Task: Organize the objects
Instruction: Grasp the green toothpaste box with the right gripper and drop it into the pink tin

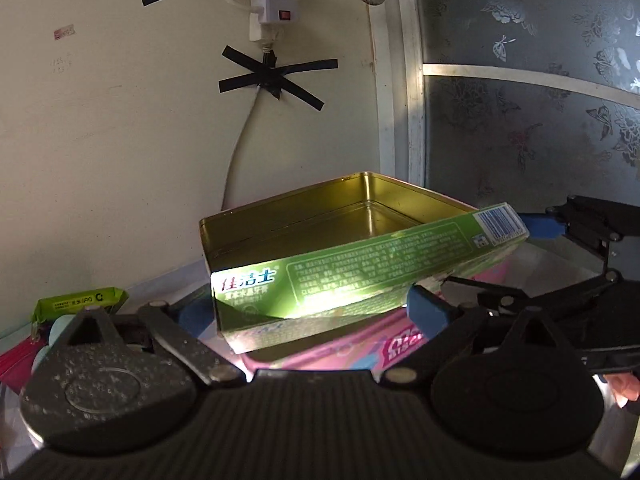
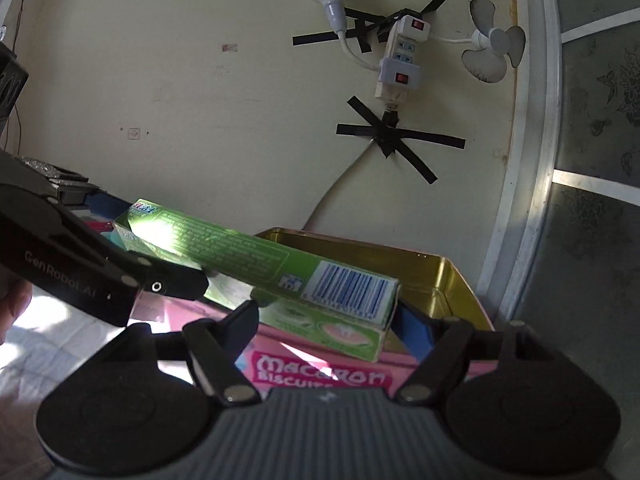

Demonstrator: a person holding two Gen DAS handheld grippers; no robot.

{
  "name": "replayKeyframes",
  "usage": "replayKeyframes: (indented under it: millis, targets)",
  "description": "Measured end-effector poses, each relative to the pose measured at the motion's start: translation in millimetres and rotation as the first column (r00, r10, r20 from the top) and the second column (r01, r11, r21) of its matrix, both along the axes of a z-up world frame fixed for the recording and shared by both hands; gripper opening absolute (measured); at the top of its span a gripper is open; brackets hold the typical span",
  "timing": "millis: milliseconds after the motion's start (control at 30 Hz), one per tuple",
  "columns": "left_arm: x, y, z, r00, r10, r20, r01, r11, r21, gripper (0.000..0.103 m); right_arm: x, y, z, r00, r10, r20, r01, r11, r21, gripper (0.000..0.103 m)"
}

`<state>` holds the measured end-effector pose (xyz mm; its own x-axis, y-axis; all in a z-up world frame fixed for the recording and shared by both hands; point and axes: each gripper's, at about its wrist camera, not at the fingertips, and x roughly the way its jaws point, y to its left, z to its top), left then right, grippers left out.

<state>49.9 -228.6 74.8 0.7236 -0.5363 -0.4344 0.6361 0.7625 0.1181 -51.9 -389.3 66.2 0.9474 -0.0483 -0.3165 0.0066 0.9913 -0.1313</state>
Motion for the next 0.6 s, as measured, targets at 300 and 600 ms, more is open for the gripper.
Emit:
replayKeyframes:
  millis: [300, 600]
  targets:
    - [41.9, -43.1, -24.7, 0.996, 0.004, -0.086, -0.003, 1.0, 0.009, 0.101, 52.0, -47.3, -23.2, 0.994, -0.08, -0.076, 0.082, 0.996, 0.025, 0.082]
    - [4.6, -18.3, -9.8, 1.0, 0.006, -0.02, -0.007, 1.0, -0.01, 0.101, 17.1, -36.4, -13.1, 0.996, -0.091, 0.01, 0.09, 0.993, 0.078, 0.085]
